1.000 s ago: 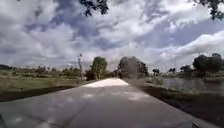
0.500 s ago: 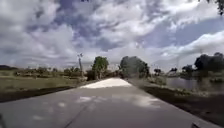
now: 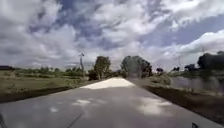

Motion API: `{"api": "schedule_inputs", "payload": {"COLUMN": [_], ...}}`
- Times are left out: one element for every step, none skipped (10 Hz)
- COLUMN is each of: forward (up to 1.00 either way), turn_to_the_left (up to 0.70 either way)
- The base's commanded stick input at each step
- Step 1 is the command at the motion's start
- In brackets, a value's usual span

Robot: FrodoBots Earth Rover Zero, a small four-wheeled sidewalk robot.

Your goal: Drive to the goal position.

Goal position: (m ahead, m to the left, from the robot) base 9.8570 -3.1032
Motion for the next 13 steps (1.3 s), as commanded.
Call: {"api": "schedule_inputs", "payload": {"forward": [0.69,0.69,0.69,0.69,0.69,0.69,0.69,0.69,0.69,0.69,0.69,0.69,0.69], "turn_to_the_left": [0.01,0.01,0.01,0.01,0.01,0.01,0.01,0.01,0.01,0.01,0.01,0.01,0.01]}}
